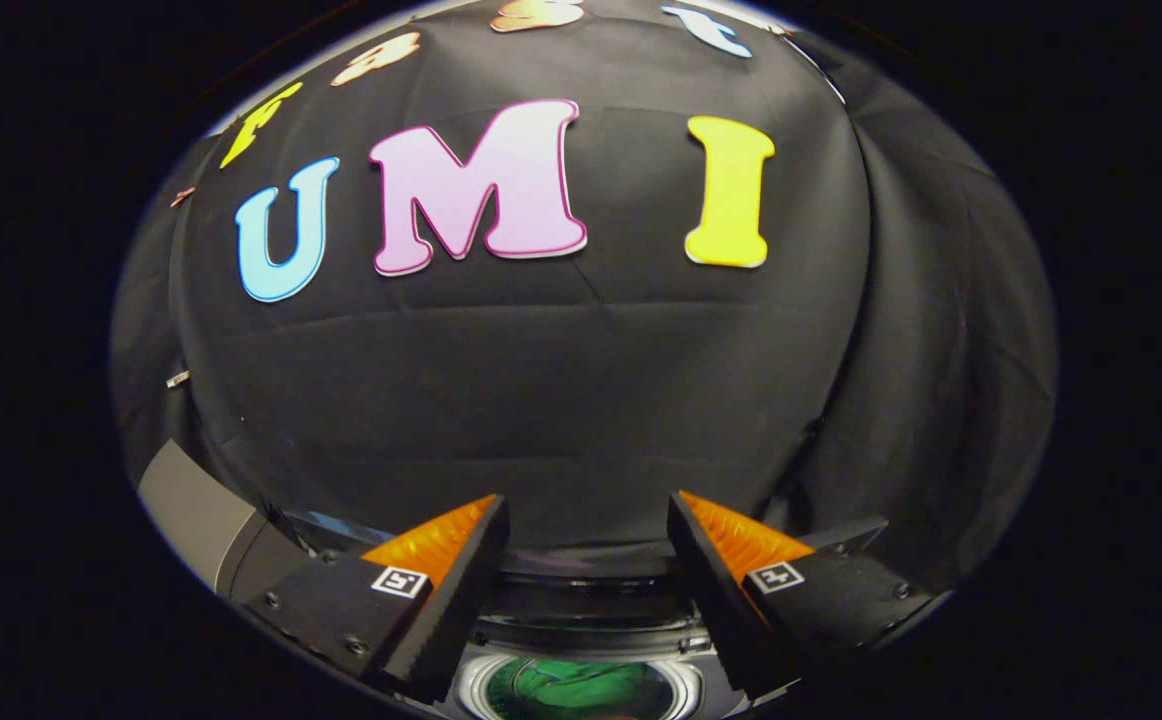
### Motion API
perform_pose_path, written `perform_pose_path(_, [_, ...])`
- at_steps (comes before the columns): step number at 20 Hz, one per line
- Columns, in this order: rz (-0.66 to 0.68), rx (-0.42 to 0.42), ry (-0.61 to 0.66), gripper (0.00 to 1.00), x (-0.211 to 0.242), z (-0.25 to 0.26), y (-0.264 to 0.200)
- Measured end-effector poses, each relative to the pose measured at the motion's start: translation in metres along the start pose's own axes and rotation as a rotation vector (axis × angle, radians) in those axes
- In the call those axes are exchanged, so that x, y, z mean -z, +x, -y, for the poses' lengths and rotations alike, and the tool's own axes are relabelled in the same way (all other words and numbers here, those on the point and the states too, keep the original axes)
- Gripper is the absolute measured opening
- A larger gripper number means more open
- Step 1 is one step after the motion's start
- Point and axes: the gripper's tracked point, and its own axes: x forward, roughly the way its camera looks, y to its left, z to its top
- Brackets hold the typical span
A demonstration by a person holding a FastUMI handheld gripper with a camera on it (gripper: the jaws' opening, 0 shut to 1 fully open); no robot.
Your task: Put the clothes into the washing machine and then close the washing machine lid.
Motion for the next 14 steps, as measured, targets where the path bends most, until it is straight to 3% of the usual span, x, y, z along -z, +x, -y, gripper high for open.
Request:
perform_pose_path(7, [0.041,-0.03,-0.018,1.0,0.001,-0.001,-0.006])
perform_pose_path(14, [0.026,-0.051,-0.028,1.0,0.017,0.0,-0.04])
